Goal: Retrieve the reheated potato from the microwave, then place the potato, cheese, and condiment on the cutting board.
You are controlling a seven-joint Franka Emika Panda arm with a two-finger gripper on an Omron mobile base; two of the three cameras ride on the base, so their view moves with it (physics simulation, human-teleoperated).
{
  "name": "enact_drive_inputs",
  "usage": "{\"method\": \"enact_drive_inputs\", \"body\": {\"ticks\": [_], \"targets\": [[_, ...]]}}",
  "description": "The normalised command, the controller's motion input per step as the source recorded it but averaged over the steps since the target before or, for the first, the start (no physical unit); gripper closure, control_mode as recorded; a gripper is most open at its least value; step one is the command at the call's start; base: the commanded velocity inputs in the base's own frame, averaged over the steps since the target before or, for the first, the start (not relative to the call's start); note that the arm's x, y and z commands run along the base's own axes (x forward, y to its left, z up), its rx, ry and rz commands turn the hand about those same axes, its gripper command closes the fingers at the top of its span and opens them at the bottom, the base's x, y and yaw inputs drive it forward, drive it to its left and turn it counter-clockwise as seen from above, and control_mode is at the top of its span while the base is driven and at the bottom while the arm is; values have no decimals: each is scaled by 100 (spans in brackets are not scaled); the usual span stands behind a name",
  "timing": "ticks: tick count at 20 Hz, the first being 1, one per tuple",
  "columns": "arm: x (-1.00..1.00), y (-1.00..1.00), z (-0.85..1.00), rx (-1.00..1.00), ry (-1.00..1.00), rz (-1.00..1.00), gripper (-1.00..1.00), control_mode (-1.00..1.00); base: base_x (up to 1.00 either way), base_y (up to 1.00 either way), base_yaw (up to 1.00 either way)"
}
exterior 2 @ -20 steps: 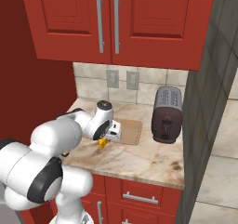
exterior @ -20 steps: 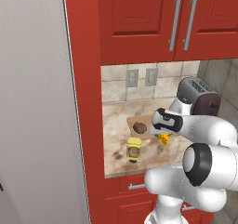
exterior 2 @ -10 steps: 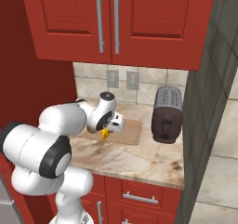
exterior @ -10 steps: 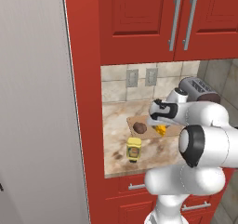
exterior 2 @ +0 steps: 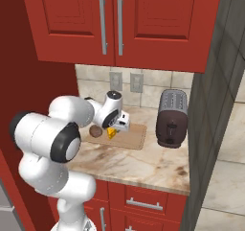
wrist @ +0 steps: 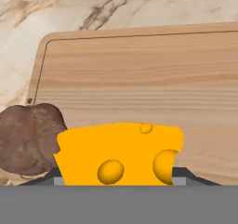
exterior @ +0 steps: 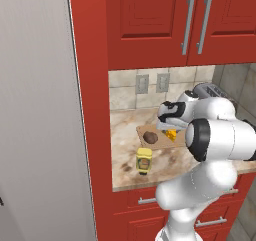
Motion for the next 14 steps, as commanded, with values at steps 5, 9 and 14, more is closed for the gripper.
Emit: {"method": "enact_drive_inputs", "body": {"ticks": [5, 9, 14], "targets": [[32, -3, -8, 0, 0, 0, 100, -100, 0, 0, 0], [22, 0, -18, 1, 2, 0, 100, -100, 0, 0, 0], [17, 0, -19, 1, 4, 0, 100, -100, 0, 0, 0]]}}
